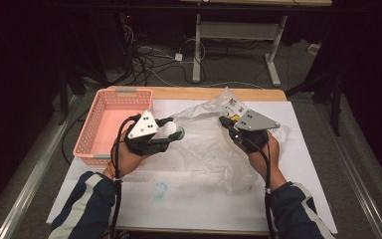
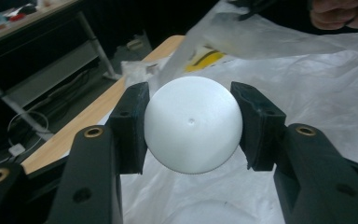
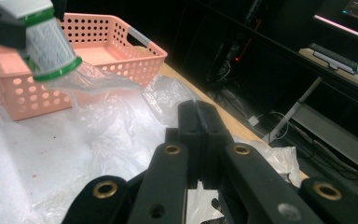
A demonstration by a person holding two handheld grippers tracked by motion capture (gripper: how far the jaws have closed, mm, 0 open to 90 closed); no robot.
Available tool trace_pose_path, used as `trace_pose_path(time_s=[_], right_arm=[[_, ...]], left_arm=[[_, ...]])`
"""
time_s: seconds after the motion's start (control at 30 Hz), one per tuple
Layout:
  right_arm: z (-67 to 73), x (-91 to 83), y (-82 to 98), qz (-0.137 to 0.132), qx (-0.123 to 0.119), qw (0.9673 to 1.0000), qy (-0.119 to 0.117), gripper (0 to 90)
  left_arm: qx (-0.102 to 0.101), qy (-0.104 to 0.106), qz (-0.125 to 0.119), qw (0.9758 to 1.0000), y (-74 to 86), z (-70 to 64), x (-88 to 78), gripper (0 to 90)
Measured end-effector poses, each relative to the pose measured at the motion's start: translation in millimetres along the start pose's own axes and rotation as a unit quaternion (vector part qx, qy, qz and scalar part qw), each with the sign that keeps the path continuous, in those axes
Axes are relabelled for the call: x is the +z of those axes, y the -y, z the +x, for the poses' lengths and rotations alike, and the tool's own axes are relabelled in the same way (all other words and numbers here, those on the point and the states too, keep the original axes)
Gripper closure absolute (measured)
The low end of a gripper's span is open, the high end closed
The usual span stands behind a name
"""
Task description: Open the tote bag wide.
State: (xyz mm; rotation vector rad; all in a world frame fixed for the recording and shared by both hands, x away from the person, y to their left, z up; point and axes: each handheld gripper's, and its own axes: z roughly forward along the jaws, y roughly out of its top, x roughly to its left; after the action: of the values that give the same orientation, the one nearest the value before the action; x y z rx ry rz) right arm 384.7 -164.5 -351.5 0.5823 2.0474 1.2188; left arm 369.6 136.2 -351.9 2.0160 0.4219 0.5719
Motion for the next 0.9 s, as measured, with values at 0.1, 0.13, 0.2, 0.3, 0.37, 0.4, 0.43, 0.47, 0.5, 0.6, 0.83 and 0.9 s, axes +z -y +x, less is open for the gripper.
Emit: trace_pose_path(time_s=[0.1,0.13,0.2,0.3,0.37,0.4,0.43,0.47,0.5,0.6,0.83,0.9], right_arm=[[-0.1,-1.9,-0.3,-0.002,0.003,1.0000,0.000,90.0],[-0.1,-2.3,-0.4,-0.003,0.003,1.0000,0.000,90.0],[-0.4,-2.9,-0.5,-0.004,0.002,1.0000,-0.001,90.0],[-1.0,-4.8,-0.8,-0.006,0.006,1.0000,-0.001,90.0],[-1.3,-5.4,-0.7,-0.007,0.006,1.0000,-0.003,90.0],[-1.1,-5.4,-0.7,-0.006,0.005,1.0000,-0.004,90.0],[-0.7,-5.3,-0.8,-0.006,0.006,1.0000,-0.005,90.0],[-0.4,-5.2,-1.0,-0.006,0.007,0.9999,-0.006,90.0],[0.1,-5.1,-1.1,-0.006,0.006,0.9999,-0.006,90.0],[0.8,-5.2,-1.4,-0.007,0.004,0.9999,-0.009,90.0],[1.0,-6.0,-0.8,-0.007,0.009,0.9998,-0.014,90.0],[0.7,-6.4,-0.7,-0.007,0.009,0.9998,-0.014,90.0]], left_arm=[[0.015,0.010,0.004,0.9998,-4.2,-10.2,9.2,48.4],[0.019,0.015,0.007,0.9997,-4.9,-13.1,12.9,48.5],[0.029,0.019,0.014,0.9993,-5.3,-19.4,21.2,48.4],[0.041,0.029,0.028,0.9983,-4.3,-27.7,35.0,48.4],[0.047,0.036,0.038,0.9975,-3.7,-32.1,44.3,48.4],[0.050,0.035,0.040,0.9973,-3.1,-34.5,49.1,48.4],[0.050,0.041,0.044,0.9970,-2.5,-36.3,54.2,48.4],[0.050,0.046,0.048,0.9965,-1.7,-38.2,59.6,48.4],[0.052,0.049,0.052,0.9961,-0.8,-40.7,64.8,48.4],[0.058,0.055,0.064,0.9948,1.6,-46.4,80.1,48.4],[0.069,0.053,0.096,0.9915,11.4,-51.9,116.9,48.4],[0.069,0.045,0.102,0.9914,15.5,-51.6,127.5,48.4]])
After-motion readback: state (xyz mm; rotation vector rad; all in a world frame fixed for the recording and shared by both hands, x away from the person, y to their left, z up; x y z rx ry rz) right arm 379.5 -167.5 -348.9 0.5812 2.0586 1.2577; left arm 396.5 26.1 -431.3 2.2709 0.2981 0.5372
